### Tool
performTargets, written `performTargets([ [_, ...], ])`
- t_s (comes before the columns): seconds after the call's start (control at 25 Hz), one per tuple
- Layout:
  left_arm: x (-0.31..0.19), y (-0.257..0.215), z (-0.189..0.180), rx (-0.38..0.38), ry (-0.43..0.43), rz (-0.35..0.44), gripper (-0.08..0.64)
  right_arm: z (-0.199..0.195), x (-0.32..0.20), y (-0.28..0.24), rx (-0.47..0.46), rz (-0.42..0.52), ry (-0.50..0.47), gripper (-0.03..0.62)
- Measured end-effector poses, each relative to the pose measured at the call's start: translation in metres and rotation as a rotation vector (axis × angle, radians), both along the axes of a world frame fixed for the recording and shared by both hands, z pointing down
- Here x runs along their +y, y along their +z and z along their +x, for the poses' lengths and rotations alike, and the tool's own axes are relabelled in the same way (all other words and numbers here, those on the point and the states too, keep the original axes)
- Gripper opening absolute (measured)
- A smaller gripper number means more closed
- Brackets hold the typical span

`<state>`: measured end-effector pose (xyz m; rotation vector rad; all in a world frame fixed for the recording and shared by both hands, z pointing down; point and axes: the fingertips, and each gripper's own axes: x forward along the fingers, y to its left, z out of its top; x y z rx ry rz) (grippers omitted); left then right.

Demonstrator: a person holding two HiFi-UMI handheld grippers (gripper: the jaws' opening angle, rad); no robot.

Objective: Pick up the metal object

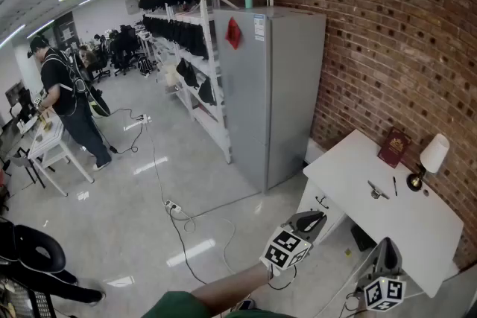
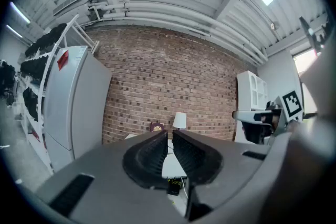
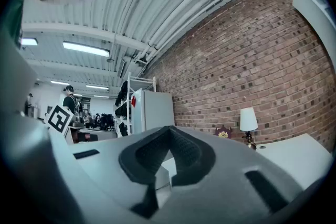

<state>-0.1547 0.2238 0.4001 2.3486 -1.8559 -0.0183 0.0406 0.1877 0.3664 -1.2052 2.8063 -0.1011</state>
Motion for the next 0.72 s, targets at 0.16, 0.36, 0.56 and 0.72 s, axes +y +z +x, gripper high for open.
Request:
performTargets([
  [0.16,0.006,0.002,0.036,-0.009,0.011,0.004,0.029,0.033,0.007,0.002,-0.002,0.003,0.007,0.002],
  [0.36,0.011,-0.009,0.036,-0.045,-0.035,0.040,0.029,0.028,0.001,-0.005,-0.053,0.014,-0.061,0.003],
  [0.56,-0.004,-0.008,0.082,-0.057,-0.027,0.003,0.029,0.078,-0.011,-0.001,-0.046,-0.001,-0.026,0.003],
  [0.72,-0.019,0.005,0.110,-0.067,-0.030,-0.011,0.029,0.112,-0.028,0.021,-0.051,-0.035,-0.010,0.003],
])
